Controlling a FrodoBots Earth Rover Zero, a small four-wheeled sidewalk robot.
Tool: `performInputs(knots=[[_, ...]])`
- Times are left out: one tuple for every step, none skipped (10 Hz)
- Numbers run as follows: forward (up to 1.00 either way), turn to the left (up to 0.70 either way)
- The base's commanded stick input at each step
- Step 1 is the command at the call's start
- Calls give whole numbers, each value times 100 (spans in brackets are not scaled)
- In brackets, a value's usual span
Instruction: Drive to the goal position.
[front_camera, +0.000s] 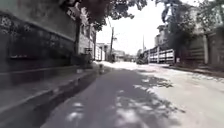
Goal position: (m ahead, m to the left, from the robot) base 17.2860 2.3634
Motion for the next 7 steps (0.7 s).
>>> performInputs(knots=[[100,-24],[100,-15],[100,-2],[100,0],[100,0],[100,0],[100,0]])
